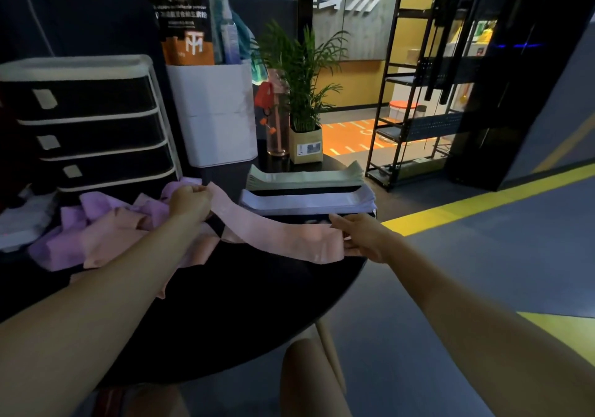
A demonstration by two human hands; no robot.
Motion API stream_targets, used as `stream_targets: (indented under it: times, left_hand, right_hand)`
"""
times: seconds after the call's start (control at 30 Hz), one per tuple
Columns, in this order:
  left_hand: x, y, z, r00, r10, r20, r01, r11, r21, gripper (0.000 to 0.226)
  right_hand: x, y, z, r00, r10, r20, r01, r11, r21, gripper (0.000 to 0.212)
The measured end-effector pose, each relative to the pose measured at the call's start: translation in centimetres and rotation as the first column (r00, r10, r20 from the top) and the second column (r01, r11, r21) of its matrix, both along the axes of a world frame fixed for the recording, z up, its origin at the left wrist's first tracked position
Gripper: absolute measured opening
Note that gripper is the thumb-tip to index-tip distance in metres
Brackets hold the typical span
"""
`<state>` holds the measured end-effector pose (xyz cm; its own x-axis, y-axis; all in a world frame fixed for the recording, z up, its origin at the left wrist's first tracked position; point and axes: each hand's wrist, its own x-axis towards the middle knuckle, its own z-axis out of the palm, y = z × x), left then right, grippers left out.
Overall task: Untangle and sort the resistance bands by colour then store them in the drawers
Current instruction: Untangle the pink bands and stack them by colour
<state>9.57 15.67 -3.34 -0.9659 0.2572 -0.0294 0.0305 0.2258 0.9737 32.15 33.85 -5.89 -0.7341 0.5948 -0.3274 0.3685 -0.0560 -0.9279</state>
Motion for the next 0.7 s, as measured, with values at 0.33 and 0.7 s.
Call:
stream_targets:
  times: [0.33,0.7]
  left_hand:
    - [-0.1,-0.9,-1.3,0.999,-0.009,-0.035,0.011,0.999,0.042,0.023]
    - [1.6,-0.7,-1.7,0.992,0.050,-0.112,-0.048,0.999,0.022,0.019]
  right_hand:
    - [0.8,-0.3,-1.0,0.999,0.048,0.019,-0.052,0.941,0.334,0.020]
    - [1.6,1.9,-0.8,0.953,-0.281,-0.112,0.302,0.856,0.419,0.030]
